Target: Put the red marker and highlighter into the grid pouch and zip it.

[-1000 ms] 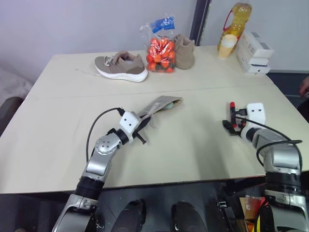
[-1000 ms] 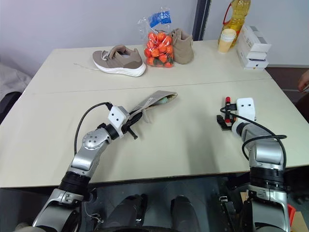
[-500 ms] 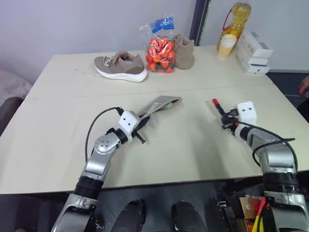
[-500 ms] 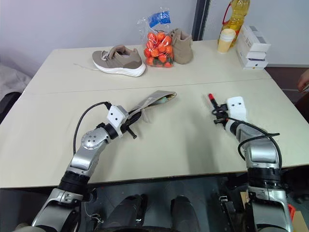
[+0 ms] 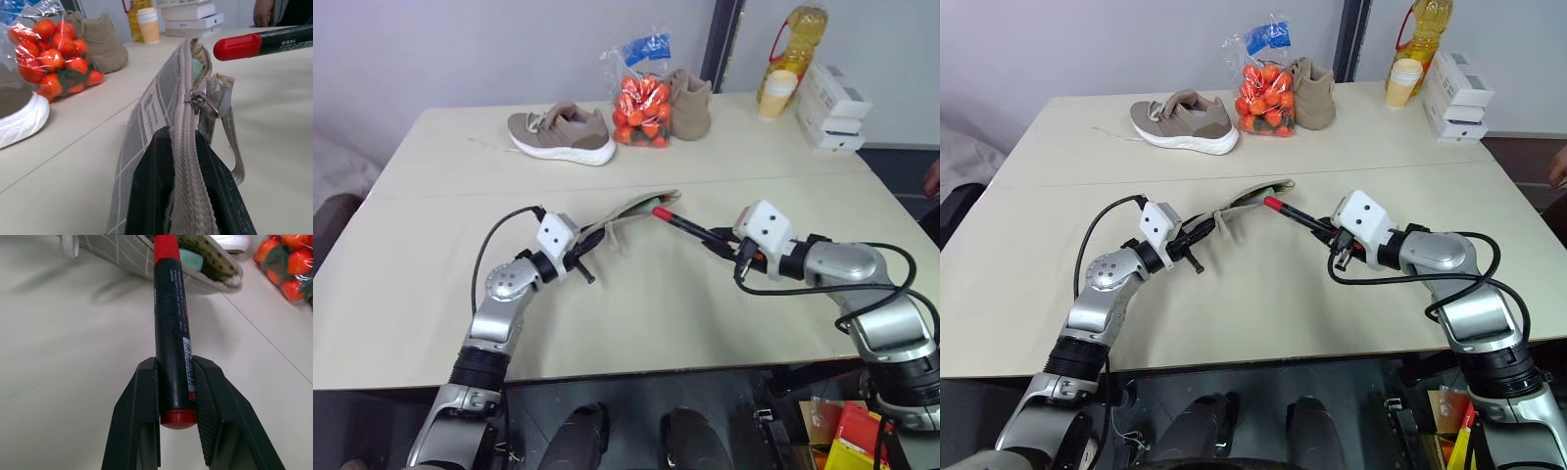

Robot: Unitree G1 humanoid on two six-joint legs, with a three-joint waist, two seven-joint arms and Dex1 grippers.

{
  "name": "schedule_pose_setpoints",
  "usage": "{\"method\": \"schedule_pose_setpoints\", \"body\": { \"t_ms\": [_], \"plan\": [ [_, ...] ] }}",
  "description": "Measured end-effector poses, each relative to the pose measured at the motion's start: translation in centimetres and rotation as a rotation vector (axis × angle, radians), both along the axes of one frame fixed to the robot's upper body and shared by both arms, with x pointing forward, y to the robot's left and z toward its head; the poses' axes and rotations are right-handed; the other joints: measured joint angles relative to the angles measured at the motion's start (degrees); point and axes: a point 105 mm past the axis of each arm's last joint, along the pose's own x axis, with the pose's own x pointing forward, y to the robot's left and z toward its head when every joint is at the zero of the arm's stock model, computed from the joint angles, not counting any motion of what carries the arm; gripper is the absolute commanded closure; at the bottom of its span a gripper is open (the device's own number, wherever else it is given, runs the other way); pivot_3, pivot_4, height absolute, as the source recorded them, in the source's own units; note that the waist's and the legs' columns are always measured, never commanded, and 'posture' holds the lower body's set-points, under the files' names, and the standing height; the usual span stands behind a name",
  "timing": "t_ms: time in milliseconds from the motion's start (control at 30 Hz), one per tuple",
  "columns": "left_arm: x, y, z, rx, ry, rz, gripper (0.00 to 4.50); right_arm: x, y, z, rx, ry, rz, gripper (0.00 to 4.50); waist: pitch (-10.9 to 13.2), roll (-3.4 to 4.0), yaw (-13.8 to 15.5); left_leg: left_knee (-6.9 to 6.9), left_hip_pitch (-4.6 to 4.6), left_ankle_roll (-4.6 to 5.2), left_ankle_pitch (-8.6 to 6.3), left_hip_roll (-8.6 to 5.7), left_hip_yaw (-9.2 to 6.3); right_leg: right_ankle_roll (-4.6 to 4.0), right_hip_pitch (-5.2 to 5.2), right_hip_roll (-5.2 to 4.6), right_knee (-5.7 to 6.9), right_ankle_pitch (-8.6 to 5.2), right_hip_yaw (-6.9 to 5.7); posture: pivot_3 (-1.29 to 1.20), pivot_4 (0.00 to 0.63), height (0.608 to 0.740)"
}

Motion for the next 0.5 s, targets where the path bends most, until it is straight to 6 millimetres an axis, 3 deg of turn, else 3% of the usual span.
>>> {"method": "schedule_pose_setpoints", "body": {
  "t_ms": [500],
  "plan": [
    [-0.6, -1.3, -0.7, 0.024, 0.012, -0.056, 4.50, 0.2, 1.2, -0.6, -0.074, -0.005, 0.036, 4.09, 0.0, 0.00, 0.0, -0.01, -0.04, 0.00, 0.00, 0.00, 0.00, 0.00, -0.03, -0.01, -0.02, 0.00, 0.00, 0.00, 0.150, 0.740]
  ]
}}
